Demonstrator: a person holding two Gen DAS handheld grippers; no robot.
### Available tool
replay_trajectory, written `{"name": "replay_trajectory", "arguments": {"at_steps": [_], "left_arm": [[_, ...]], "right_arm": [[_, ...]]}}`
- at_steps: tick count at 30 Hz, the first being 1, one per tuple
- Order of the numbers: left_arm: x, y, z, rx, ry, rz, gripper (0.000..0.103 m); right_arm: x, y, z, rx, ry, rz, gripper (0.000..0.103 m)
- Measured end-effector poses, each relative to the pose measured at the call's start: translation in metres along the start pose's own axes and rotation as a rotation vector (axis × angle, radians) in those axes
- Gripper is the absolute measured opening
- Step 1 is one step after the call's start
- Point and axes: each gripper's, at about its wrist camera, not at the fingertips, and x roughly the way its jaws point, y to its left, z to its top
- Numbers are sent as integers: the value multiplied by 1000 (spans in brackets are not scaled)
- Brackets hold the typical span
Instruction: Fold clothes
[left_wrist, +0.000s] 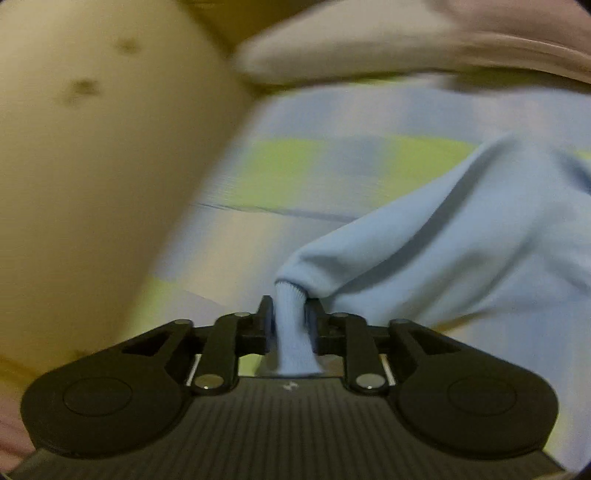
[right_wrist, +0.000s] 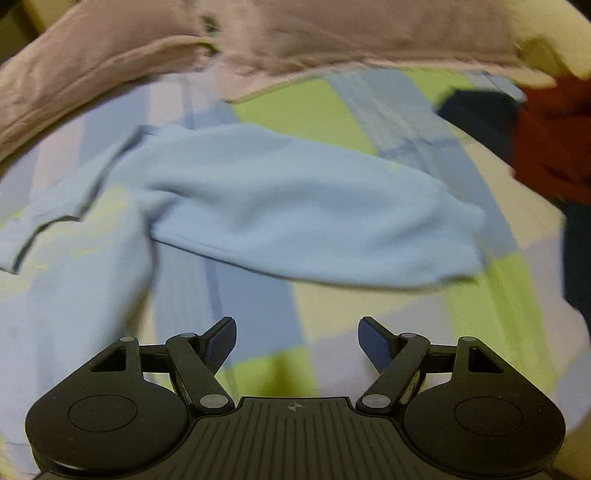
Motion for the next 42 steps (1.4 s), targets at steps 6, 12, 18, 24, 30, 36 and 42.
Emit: {"name": "replay_trajectory", "arguments": {"at_steps": [6,12,18,24,30,36,42], "left_arm": [[8,-29,50,-53,-94,-95,20],[4,-149,46,-158,69,-752,23],[24,-239,51,-380,237,-1145,45],[75,-257,51,-591,410,-1176,10],[79,-288,146,-489,202,-1209,1],[88,-313,202,-474,169,-1134,16],[91,-280,151,-680,211,-1280,31]], "right_arm": [[42,61,26,-186,-62,99,76],[97,104,63,-200,-69,339,46],[173,101,94,264,96,740,58],[221,121,112,406,146,756,25],[220,161,180,262,34,765,4],[220,194,256,250,-104,706,48],[196,177,230,111,-163,658,86]]}}
